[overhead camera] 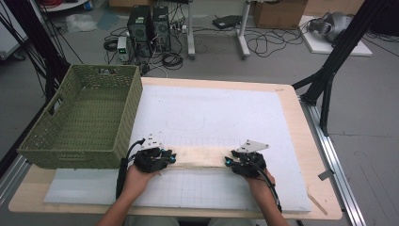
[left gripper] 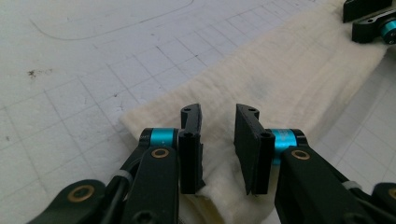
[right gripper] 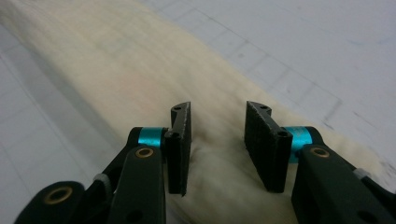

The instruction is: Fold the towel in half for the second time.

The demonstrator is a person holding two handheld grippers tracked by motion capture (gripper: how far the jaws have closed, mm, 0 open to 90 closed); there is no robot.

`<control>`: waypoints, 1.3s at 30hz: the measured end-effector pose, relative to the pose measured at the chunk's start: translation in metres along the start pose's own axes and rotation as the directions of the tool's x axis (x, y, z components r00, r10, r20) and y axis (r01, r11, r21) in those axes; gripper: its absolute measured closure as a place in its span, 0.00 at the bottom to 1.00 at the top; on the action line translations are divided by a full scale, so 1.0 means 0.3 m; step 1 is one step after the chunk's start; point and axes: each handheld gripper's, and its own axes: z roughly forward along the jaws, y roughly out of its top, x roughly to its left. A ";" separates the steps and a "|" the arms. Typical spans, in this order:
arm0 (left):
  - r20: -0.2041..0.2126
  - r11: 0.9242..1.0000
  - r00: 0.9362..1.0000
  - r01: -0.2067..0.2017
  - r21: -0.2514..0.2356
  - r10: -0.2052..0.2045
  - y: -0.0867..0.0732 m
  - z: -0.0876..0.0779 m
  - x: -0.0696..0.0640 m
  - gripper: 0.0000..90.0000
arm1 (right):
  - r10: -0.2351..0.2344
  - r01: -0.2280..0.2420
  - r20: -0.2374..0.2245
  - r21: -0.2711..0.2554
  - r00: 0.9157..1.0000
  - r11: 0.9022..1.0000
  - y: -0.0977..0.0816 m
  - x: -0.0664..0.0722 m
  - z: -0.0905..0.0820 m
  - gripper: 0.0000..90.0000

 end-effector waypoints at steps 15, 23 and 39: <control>-0.017 1.000 1.000 0.006 0.005 -0.006 -0.006 -0.004 0.001 0.82 | 0.043 -0.042 0.037 -0.019 0.998 0.999 -0.099 -0.089 -0.087 0.70; -0.052 1.000 0.998 -0.022 0.017 0.023 -0.009 -0.008 -0.009 0.86 | 0.074 -0.073 0.023 -0.025 0.997 0.997 -0.107 -0.097 -0.084 0.71; -0.033 0.998 0.999 -0.027 -0.055 0.025 -0.002 -0.052 0.001 0.77 | 0.082 -0.081 0.002 -0.165 0.997 0.983 -0.077 -0.103 -0.169 0.75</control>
